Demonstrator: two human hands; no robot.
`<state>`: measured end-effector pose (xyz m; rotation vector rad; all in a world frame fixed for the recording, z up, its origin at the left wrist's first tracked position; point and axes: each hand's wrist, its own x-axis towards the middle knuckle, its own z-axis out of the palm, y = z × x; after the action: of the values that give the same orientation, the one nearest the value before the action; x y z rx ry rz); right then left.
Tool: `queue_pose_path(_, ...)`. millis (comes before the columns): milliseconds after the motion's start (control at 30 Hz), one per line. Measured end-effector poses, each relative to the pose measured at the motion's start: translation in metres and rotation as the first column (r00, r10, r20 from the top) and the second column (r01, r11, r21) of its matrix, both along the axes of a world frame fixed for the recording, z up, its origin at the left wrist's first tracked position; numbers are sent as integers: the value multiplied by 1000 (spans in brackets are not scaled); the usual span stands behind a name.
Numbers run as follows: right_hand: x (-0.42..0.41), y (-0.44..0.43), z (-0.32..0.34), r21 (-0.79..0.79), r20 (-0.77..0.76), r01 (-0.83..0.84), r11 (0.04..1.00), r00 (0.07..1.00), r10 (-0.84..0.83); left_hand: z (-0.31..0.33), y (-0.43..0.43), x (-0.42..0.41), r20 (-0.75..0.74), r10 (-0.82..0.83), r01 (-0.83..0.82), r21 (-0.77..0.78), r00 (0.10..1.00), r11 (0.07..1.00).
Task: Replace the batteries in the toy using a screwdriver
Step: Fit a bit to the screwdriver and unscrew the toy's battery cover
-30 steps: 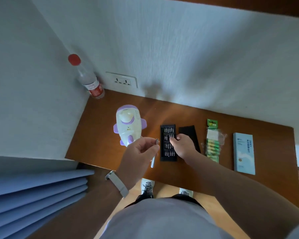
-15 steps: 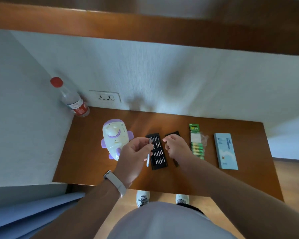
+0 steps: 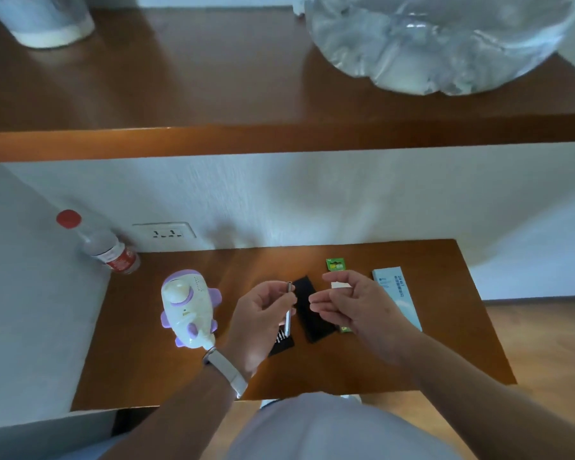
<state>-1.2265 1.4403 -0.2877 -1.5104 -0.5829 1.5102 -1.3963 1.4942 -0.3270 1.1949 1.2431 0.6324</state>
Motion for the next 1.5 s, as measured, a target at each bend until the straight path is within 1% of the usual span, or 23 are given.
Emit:
queue_pose_path(133,17,-12,1,-20,40,-25,999,999,26,8,-8,19,-7,-49,49,38,999,998)
queue_pose_path(200,24,-17,-2,-43,30,-17,999,999,18,11,-11,28,-16,-70,71,51,997,996)
queue_pose_path(367,40,-26,-4,-133,-148,63,989,986,-83,15,-17,47,-8,-75,75,59,997,995)
queue_pose_path(467,49,-33,-4,-117,-178,82,990,979,-102,14,-21,57,-30,-82,85,77,996,993)
queue_pose_path(600,58,-42,0,-73,-135,78,994,987,-87,15,-27,67,-31,-107,109,76,994,991)
queue_pose_path(800,66,-48,2,-18,-11,46,999,999,-46,17,-32,77,0,-124,124,71,992,990)
queue_pose_path(867,67,-49,2,-6,45,22,1000,999,-21,17,-33,79,-2,-123,123,76,992,990)
queue_pose_path(1000,70,-50,2,30,236,-75,997,969,66,18,-33,82,9,-135,134,79,991,988)
queue_pose_path(1067,71,-50,1,42,272,-96,995,959,81,19,-33,83,10,-140,139,82,990,987)
queue_pose_path(1167,74,-49,0,63,254,-89,994,965,70,20,-33,83,8,-143,141,88,990,986)
queue_pose_path(1333,77,-46,1,84,93,-49,995,995,41,21,-31,81,-8,-146,146,113,989,983)
queue_pose_path(1400,77,-44,3,98,52,-40,994,998,35,22,-31,80,-25,-163,165,132,986,977)
queue_pose_path(1500,78,-43,7,114,95,-64,991,994,54,25,-32,79,-49,-195,200,146,980,969)
